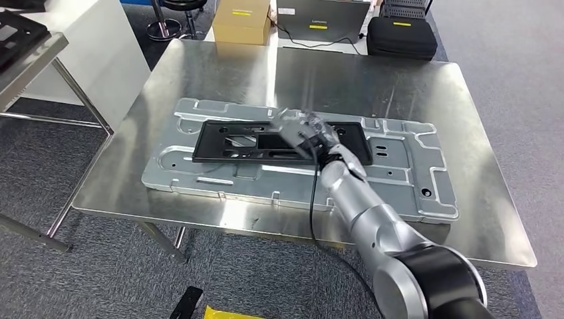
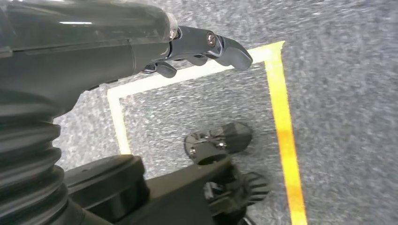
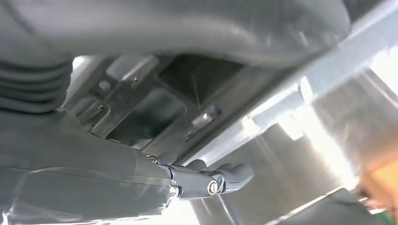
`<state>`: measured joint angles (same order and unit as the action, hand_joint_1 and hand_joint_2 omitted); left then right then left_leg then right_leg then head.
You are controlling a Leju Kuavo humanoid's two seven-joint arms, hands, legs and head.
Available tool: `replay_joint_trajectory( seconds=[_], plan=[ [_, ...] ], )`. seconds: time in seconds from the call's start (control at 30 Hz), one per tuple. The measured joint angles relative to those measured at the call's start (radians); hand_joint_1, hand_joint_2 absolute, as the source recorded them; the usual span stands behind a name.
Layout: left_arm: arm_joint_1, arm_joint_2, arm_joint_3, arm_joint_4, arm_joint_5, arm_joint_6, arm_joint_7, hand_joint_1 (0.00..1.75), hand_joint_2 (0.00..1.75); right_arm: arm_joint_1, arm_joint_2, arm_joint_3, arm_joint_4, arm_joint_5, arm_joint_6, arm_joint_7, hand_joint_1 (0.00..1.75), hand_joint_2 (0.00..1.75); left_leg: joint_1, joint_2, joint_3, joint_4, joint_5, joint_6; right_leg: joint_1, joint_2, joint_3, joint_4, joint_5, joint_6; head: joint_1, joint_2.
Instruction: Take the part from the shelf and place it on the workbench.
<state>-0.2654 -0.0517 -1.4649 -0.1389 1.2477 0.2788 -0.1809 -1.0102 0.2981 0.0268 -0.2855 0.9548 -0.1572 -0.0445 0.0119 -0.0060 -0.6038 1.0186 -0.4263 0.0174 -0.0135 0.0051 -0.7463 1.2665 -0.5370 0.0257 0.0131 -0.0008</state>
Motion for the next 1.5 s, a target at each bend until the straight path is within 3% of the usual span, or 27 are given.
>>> replay_joint_trajectory(
  seconds=[0.03,0.07,0.1,0.2,0.27,0.33,0.4,0.5,0.53,0.57,0.6,0.67,0.73,0.83,0.9,1.0,1.07,1.1,1.17,1.23,1.37,1.43,1.5],
  plan=[
    [-0.004,-0.001,0.000,0.000,-0.003,0.000,-0.001,0.00,1.75,-0.010,-0.005,-0.026,0.000,-0.023,0.007,0.004,0.00,0.00,-0.002,0.000,0.000,0.000,0.000,0.001,0.000,0.000,-0.021,0.041,-0.009,0.000,0.000,0.000],
    [-0.007,-0.002,0.000,0.000,-0.005,0.000,-0.002,0.00,1.75,-0.020,-0.011,-0.049,-0.002,-0.041,0.012,0.005,0.00,0.00,-0.004,0.000,0.000,0.001,0.000,0.002,0.001,0.000,-0.026,0.047,0.001,-0.002,0.000,0.000],
    [-0.010,-0.004,0.000,0.000,-0.006,-0.001,-0.002,0.00,1.75,-0.031,-0.016,-0.069,-0.004,-0.059,0.016,0.004,0.00,0.00,-0.005,-0.001,0.001,0.001,0.000,0.002,0.001,0.000,-0.012,0.015,0.027,-0.006,0.000,0.000],
    [-0.027,-0.012,0.000,0.000,-0.012,-0.003,-0.003,0.00,1.75,-0.076,-0.028,-0.123,-0.020,-0.134,0.028,-0.017,0.00,0.00,-0.013,-0.001,-0.002,0.006,-0.003,-0.002,0.006,0.000,0.073,-0.170,0.113,-0.021,0.000,0.000],
    [-0.040,-0.018,0.000,-0.001,-0.014,-0.007,-0.002,0.00,0.87,-0.111,-0.035,-0.172,-0.031,-0.194,0.036,-0.043,0.00,0.00,-0.017,-0.001,-0.005,0.008,-0.004,-0.008,0.010,-0.001,0.097,-0.223,0.122,-0.025,-0.002,0.000],
    [-0.047,-0.022,-0.001,-0.001,-0.016,-0.012,0.000,0.00,0.00,-0.133,-0.041,-0.224,-0.043,-0.244,0.042,-0.075,0.00,0.00,-0.017,-0.001,-0.007,0.008,-0.006,-0.017,0.008,-0.002,0.100,-0.231,0.123,-0.031,-0.002,0.000],
    [-0.051,-0.024,-0.001,-0.001,-0.020,-0.016,0.004,0.00,0.00,-0.151,-0.046,-0.265,-0.062,-0.293,0.052,-0.134,0.00,0.00,-0.015,0.000,-0.021,0.043,-0.033,-0.027,0.003,-0.003,0.104,-0.238,0.127,-0.040,-0.004,0.000],
    [-0.054,-0.027,-0.004,-0.001,-0.023,-0.018,0.012,0.00,0.00,-0.180,-0.049,-0.316,-0.105,-0.362,0.075,-0.250,0.00,0.00,-0.007,0.000,-0.097,0.217,-0.117,-0.041,0.001,-0.003,0.105,-0.241,0.128,-0.046,-0.006,0.000],
    [-0.053,-0.027,-0.005,-0.001,-0.023,-0.017,0.015,0.00,0.00,-0.185,-0.049,-0.327,-0.124,-0.378,0.084,-0.276,0.00,0.00,-0.005,0.000,-0.120,0.264,-0.128,-0.044,0.001,-0.003,0.106,-0.241,0.128,-0.046,-0.006,0.000],
    [-0.052,-0.028,-0.006,-0.001,-0.023,-0.014,0.019,0.00,0.00,-0.184,-0.049,-0.333,-0.148,-0.394,0.094,-0.295,0.00,0.00,-0.002,0.000,-0.129,0.279,-0.121,-0.047,0.001,-0.003,0.108,-0.240,0.127,-0.046,-0.006,0.000],
    [-0.051,-0.028,-0.008,-0.001,-0.022,-0.010,0.025,0.00,0.00,-0.176,-0.048,-0.336,-0.181,-0.412,0.105,-0.312,0.00,0.00,0.000,0.000,-0.120,0.253,-0.095,-0.049,0.001,-0.003,0.110,-0.240,0.126,-0.045,-0.006,0.000],
    [-0.047,-0.028,-0.009,-0.001,-0.016,0.000,0.033,0.00,0.00,-0.150,-0.041,-0.331,-0.272,-0.456,0.126,-0.335,0.00,0.00,0.004,0.002,-0.064,0.128,-0.027,-0.049,0.000,-0.003,0.114,-0.238,0.122,-0.039,-0.006,0.000],
    [-0.043,-0.028,-0.009,-0.001,-0.011,0.006,0.035,0.00,0.00,-0.122,-0.032,-0.319,-0.361,-0.484,0.138,-0.340,0.00,0.00,0.001,0.002,-0.018,0.028,0.004,-0.041,0.002,-0.002,0.113,-0.236,0.120,-0.030,-0.006,0.000],
    [-0.037,-0.028,-0.009,-0.001,-0.008,0.008,0.036,0.00,0.00,-0.085,-0.024,-0.302,-0.450,-0.496,0.142,-0.336,0.00,0.00,-0.002,-0.001,-0.010,0.006,0.004,-0.022,0.003,-0.003,0.111,-0.237,0.121,-0.013,-0.005,0.000],
    [-0.036,-0.029,-0.009,-0.001,-0.006,0.008,0.042,0.00,0.00,-0.069,-0.022,-0.293,-0.491,-0.508,0.145,-0.342,0.00,0.00,-0.001,-0.001,-0.008,-0.001,0.010,-0.009,0.000,-0.004,0.100,-0.211,0.100,-0.003,-0.005,0.000],
    [-0.030,-0.030,-0.009,-0.001,0.008,0.011,0.059,0.00,0.00,-0.011,-0.022,-0.260,-0.573,-0.575,0.163,-0.375,0.00,0.00,-0.002,0.000,-0.007,-0.005,0.014,0.004,0.000,-0.004,0.028,-0.047,0.012,0.003,-0.005,0.000],
    [-0.016,-0.030,-0.008,-0.001,0.027,0.014,0.066,0.00,0.00,0.084,-0.023,-0.217,-0.665,-0.645,0.168,-0.400,0.00,0.00,-0.002,-0.001,-0.007,-0.003,0.016,0.006,0.000,-0.004,-0.002,0.028,-0.012,0.004,-0.005,0.000],
    [-0.005,-0.029,-0.007,-0.001,0.039,0.015,0.067,0.00,0.00,0.147,-0.026,-0.187,-0.724,-0.683,0.162,-0.413,0.00,0.00,-0.003,-0.002,-0.007,-0.002,0.016,0.006,0.000,-0.004,0.009,0.013,0.002,0.002,-0.004,0.000],
    [0.019,-0.029,0.001,-0.001,0.061,0.018,0.066,0.00,0.00,0.287,-0.030,-0.120,-0.852,-0.751,0.141,-0.448,0.00,0.00,-0.003,-0.005,-0.007,0.000,0.014,0.004,0.001,-0.004,0.074,-0.104,0.057,-0.007,-0.004,0.000],
    [0.041,-0.027,0.011,-0.001,0.080,0.023,0.059,0.00,0.00,0.418,-0.034,-0.054,-0.957,-0.787,0.119,-0.483,0.00,0.00,-0.008,-0.006,-0.010,0.003,0.013,-0.002,0.005,-0.004,0.128,-0.209,0.091,-0.015,-0.005,0.000],
    [0.071,-0.022,0.029,-0.001,0.100,0.036,0.044,0.00,0.00,0.601,-0.041,0.036,-1.054,-0.806,0.084,-0.519,0.00,0.00,-0.011,-0.004,-0.015,0.008,0.008,-0.023,0.006,-0.002,0.133,-0.237,0.105,-0.030,-0.006,0.000],
    [0.080,-0.019,0.036,0.000,0.106,0.040,0.041,0.00,0.00,0.652,-0.044,0.069,-1.065,-0.814,0.065,-0.521,0.00,0.00,-0.009,-0.003,-0.033,0.055,-0.043,-0.033,0.001,-0.006,0.125,-0.243,0.118,-0.043,-0.009,0.000],
    [0.084,-0.016,0.040,0.000,0.110,0.041,0.038,0.00,0.00,0.686,-0.047,0.095,-1.066,-0.820,0.050,-0.521,0.00,0.00,-0.005,-0.001,-0.066,0.168,-0.132,-0.040,0.000,-0.009,0.110,-0.244,0.131,-0.050,-0.014,0.000]
  ],
)
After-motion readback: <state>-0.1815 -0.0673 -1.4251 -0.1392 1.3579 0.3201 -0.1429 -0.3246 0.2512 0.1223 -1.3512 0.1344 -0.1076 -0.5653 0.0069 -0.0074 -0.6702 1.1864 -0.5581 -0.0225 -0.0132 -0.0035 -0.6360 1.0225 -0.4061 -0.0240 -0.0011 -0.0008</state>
